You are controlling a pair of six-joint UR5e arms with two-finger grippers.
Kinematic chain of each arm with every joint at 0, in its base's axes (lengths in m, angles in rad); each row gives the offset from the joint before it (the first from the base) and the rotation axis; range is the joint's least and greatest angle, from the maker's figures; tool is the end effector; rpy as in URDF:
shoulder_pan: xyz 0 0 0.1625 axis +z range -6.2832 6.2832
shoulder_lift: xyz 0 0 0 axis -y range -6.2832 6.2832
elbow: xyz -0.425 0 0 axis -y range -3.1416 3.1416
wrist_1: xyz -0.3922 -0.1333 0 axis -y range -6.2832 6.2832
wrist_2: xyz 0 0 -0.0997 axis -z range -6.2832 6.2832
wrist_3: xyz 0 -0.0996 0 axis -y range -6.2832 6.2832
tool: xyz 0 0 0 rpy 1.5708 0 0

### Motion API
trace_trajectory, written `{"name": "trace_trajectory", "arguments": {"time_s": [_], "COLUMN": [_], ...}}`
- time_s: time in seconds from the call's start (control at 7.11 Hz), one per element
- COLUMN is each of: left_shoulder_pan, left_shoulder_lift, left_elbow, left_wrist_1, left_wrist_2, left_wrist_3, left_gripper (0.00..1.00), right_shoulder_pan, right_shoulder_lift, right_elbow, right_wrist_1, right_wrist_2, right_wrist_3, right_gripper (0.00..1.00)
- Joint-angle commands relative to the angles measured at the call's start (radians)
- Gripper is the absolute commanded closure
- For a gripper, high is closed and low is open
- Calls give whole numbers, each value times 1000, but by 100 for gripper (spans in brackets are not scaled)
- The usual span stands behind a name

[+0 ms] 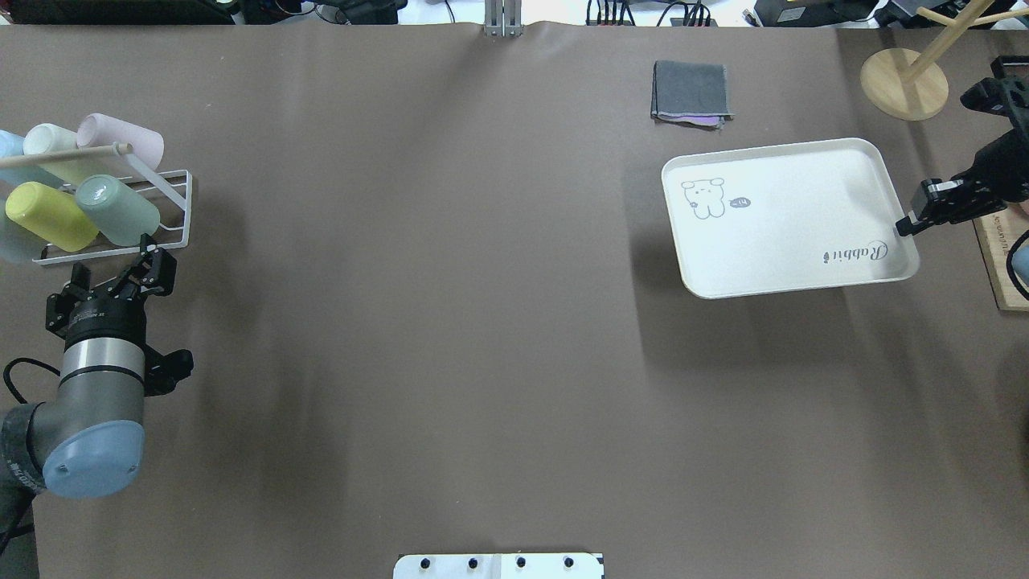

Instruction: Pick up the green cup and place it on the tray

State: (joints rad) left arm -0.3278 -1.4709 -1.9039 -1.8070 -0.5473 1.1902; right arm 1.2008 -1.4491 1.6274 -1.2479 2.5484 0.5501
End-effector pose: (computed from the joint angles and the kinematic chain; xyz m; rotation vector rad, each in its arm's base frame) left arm 0.3572 -0.3521 0.4959 0.5443 -1.1904 1.9113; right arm -0.1522 -0.5328 0.5157 -0.0121 -1.0587 -0.0819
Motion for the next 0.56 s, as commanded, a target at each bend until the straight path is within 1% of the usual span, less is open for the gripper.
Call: {"name": "trace_trajectory", "arguments": {"time_s": [0.0, 0.14, 0.28, 0.42], "left_shoulder_pan": [1, 0, -5, -14], "left_shoulder_lift": [-15, -31, -58, -80], "left_elbow": [46, 67, 97, 117], "left_wrist_1": [24, 28, 26, 26], "left_wrist_2": [96, 102, 109, 122], "left_wrist_3": [8, 6, -6, -6], "left_gripper": [1, 1, 1, 1], "right_shoulder_pan": [-59, -125, -179, -229], "right_shoulder_lift": [97, 133, 177, 221], "right_elbow": [37, 67, 86, 92], "right_wrist_1": [-106, -116, -114, -113], "right_wrist_2": [1, -16, -52, -78], "right_wrist_3": [39, 126, 216, 299], "right_gripper": [100, 100, 100, 100]}}
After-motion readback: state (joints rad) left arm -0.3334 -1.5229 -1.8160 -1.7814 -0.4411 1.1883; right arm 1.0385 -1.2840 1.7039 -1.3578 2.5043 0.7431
